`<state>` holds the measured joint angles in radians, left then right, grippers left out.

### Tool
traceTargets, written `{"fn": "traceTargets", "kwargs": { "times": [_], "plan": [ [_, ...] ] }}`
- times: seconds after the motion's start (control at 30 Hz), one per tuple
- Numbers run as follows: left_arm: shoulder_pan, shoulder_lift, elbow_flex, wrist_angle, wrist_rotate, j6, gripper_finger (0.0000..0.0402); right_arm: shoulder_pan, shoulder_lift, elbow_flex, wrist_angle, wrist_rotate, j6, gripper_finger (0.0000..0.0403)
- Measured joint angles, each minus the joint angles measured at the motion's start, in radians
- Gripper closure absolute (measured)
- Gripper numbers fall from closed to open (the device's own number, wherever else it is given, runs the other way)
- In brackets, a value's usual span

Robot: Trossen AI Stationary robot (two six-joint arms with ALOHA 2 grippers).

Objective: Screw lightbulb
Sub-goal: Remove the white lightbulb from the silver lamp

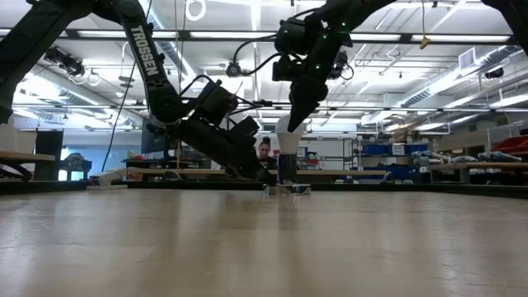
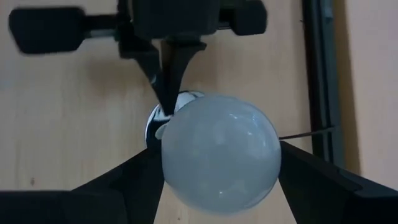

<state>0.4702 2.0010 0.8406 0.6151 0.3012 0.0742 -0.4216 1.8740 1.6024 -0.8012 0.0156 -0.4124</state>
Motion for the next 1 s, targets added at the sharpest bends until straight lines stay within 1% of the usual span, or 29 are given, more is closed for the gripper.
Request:
{"fn": "traceTargets", "kwargs": {
  "times": [0.17,0.27,0.33,0.4,0.5,0.57,0.67,0.83,0.93,1.0],
  "plan": [
    [0.0,0.0,-0.001,-0.001,0.0,0.0,0.0396,0.036,0.0,0.001,0.037,0.101,0.122,0.0115],
    [0.0,0.001,-0.001,0.002,-0.001,0.0,0.0396,0.034,-0.004,0.015,0.048,0.107,0.219,0.0115],
    [0.0,0.0,0.0,0.0,-0.001,0.0,0.0396,0.032,-0.011,0.017,0.04,0.096,0.253,0.0115],
    [0.0,0.0,0.0,0.0,-0.001,0.0,0.0396,0.033,-0.008,0.016,0.018,0.093,0.249,0.0115],
    [0.0,0.0,0.0,-0.001,0.0,0.0,0.0396,0.033,-0.006,0.015,0.004,0.084,0.178,0.0115],
    [0.0,0.0,0.0,-0.001,-0.001,0.0,0.0396,0.033,-0.009,0.015,-0.006,0.113,0.146,0.0115],
    [0.0,0.0,0.0,-0.001,-0.001,0.0,0.0396,0.036,-0.013,0.061,-0.087,0.153,0.138,0.0115],
    [0.0,0.0,0.0,0.0,0.0,0.002,0.0396,0.038,-0.024,0.205,-0.31,0.209,0.157,0.0116],
    [0.0,0.0,0.0,0.0,-0.001,0.002,0.0396,0.035,-0.024,0.278,-0.421,0.202,0.205,0.0116],
    [0.0,0.0,0.0,0.0,0.0,0.002,0.0396,0.024,-0.024,0.3,-0.482,0.164,0.251,0.0116]
  ]
}}
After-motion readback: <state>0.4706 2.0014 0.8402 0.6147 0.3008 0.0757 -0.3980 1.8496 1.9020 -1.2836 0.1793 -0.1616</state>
